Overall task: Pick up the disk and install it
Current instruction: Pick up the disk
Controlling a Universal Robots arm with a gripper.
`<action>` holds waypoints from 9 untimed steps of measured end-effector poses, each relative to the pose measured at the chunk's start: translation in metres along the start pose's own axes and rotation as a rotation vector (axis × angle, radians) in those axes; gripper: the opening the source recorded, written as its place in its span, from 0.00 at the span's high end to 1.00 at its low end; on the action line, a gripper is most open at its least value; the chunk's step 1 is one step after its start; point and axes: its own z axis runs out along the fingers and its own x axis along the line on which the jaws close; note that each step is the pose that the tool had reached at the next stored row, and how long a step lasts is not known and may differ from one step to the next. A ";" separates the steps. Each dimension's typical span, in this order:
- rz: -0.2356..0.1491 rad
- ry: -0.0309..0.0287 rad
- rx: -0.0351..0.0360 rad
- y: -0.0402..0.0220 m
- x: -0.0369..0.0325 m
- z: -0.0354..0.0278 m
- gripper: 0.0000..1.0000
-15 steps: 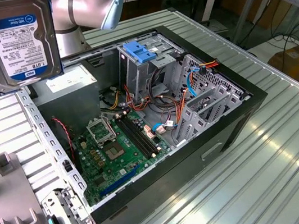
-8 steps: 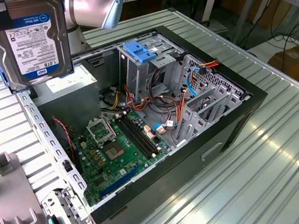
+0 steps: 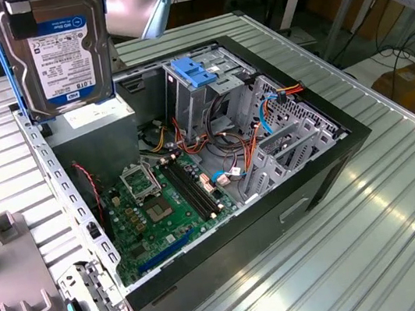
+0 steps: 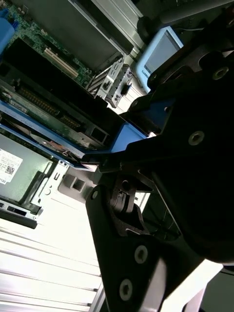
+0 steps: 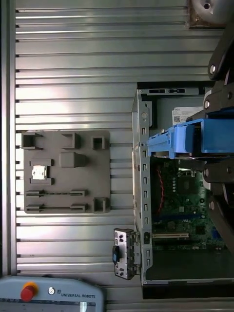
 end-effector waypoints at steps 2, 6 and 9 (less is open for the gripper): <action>0.000 -0.0001 0.0002 0.0000 0.0000 0.0001 0.63; 0.000 0.0001 0.0001 -0.0001 0.0000 0.0001 0.63; 0.000 0.0001 0.0001 -0.0001 0.0000 0.0001 0.63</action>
